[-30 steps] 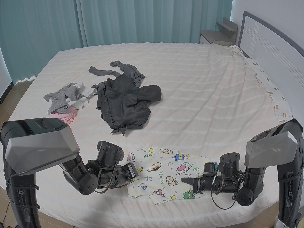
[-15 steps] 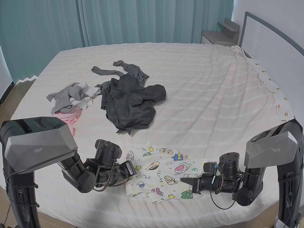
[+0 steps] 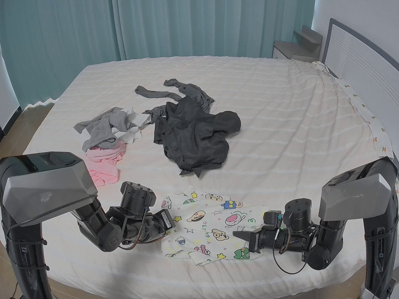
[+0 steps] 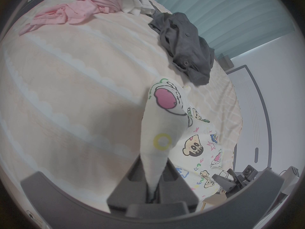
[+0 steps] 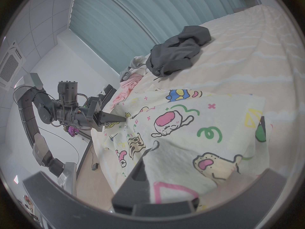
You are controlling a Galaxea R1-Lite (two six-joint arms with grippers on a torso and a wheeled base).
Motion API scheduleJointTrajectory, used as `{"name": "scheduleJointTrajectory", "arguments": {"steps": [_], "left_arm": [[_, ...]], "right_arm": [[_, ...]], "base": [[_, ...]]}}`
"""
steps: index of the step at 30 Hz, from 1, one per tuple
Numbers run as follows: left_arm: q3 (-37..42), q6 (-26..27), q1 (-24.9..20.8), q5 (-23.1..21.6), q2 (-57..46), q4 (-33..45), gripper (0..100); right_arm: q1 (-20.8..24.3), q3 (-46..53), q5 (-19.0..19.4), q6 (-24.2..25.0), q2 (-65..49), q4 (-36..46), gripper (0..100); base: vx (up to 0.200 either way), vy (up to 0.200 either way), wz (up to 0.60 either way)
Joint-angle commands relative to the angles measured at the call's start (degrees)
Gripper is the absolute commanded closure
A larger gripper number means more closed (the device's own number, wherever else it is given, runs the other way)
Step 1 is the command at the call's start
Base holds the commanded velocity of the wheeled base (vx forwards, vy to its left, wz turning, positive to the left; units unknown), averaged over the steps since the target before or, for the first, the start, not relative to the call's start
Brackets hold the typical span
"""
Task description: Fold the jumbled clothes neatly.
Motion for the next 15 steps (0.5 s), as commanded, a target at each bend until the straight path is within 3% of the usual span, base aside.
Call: {"name": "scheduleJointTrajectory", "arguments": {"steps": [1, 15], "left_arm": [[0.0, 0.0, 0.4, 0.0, -0.4, 0.3, 100], [0.9, 0.0, 0.8, 1.2, -1.0, 0.6, 100]], "right_arm": [[0.3, -0.3, 0.0, -0.1, 0.1, 0.0, 100], [0.6, -0.9, 0.0, 0.0, 0.2, 0.0, 100]], "base": [[0.0, 0.2, 0.0], [0.0, 0.2, 0.0]]}}
